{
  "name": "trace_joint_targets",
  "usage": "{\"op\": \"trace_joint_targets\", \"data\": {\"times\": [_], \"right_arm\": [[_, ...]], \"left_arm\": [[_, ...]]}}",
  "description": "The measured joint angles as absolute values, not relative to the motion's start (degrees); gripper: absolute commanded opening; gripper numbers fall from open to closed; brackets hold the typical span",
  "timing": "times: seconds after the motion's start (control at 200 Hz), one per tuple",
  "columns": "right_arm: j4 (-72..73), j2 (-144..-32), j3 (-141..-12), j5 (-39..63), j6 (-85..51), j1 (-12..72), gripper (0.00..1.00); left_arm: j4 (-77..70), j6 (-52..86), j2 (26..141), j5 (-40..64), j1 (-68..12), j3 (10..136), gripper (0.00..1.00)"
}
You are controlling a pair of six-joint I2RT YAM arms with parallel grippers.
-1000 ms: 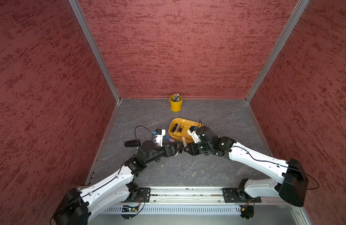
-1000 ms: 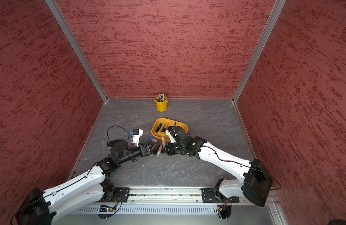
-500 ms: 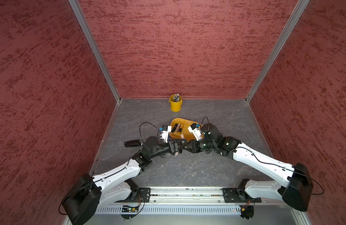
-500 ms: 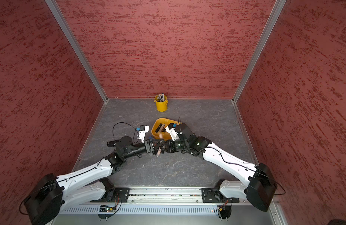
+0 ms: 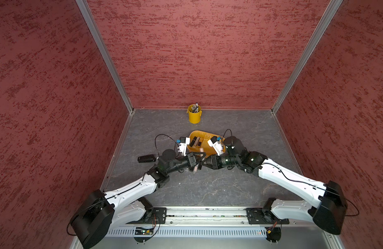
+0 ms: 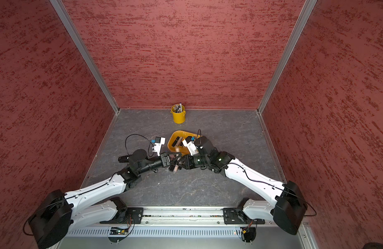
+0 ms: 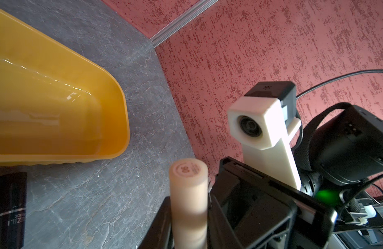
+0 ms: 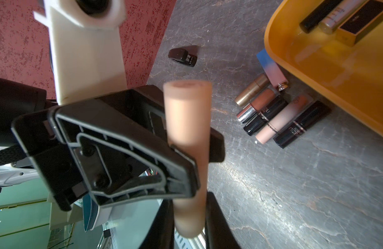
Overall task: Put the lipstick into the storage box
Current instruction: Pick up the lipstick at the center of the board, then place the lipstick in the storage box.
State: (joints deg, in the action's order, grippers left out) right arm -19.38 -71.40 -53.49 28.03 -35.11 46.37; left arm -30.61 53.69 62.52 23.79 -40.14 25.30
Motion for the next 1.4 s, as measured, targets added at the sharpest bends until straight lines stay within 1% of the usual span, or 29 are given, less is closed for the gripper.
{"op": "trace_joint_targets", "data": {"times": [0.065, 0.12, 0.195, 0.301, 0.421, 0.621, 0.731, 0.867, 1.047, 1.147, 1.207, 1.242, 1.403], "right_arm": [[-19.3, -71.4, -53.5, 28.1, -35.1, 46.4, 0.18], [-19.3, -71.4, -53.4, 28.1, -35.1, 46.4, 0.22], [-19.3, -71.4, -53.4, 28.1, -35.1, 46.4, 0.32], [-19.2, -71.4, -53.4, 28.1, -35.3, 46.3, 0.49], [-19.7, -71.4, -53.4, 27.7, -34.9, 46.3, 0.58], [-22.7, -69.2, -53.4, 23.9, -33.4, 45.5, 0.61], [-25.2, -67.2, -53.4, 19.4, -31.9, 45.2, 0.62], [-26.5, -65.1, -51.8, 12.2, -30.5, 45.2, 0.63], [-26.4, -61.8, -46.6, 4.7, -27.6, 45.1, 0.66], [-25.0, -59.7, -43.9, 2.7, -25.1, 45.1, 0.70], [-23.8, -58.5, -42.5, 2.0, -23.4, 45.1, 0.70], [-23.0, -57.8, -41.6, 1.7, -22.4, 45.1, 0.73], [-21.5, -55.8, -40.4, -0.5, -19.1, 45.1, 0.75]], "left_arm": [[-30.5, 53.8, 62.6, 23.8, -40.1, 25.3, 0.12], [-30.5, 53.8, 62.6, 23.8, -40.1, 25.3, 0.10], [-30.5, 53.8, 62.7, 23.8, -40.2, 25.4, 0.08], [-30.4, 53.7, 62.7, 24.4, -40.3, 25.8, 0.08], [-28.6, 53.3, 62.7, 24.4, -40.4, 26.5, 0.08], [-15.4, 49.6, 61.0, 22.2, -40.4, 31.3, 0.10], [-7.1, 46.4, 59.8, 20.3, -40.3, 34.5, 0.10], [2.4, 41.5, 61.0, 18.8, -39.7, 39.2, 0.10], [12.6, 34.4, 68.1, 17.7, -38.7, 48.4, 0.10], [16.6, 30.8, 73.3, 17.5, -38.2, 53.7, 0.10], [19.0, 28.7, 76.2, 17.3, -38.1, 56.8, 0.10], [20.3, 27.5, 78.0, 17.2, -38.1, 58.7, 0.10], [25.9, 22.4, 86.0, 16.3, -37.9, 67.9, 0.10]]}}
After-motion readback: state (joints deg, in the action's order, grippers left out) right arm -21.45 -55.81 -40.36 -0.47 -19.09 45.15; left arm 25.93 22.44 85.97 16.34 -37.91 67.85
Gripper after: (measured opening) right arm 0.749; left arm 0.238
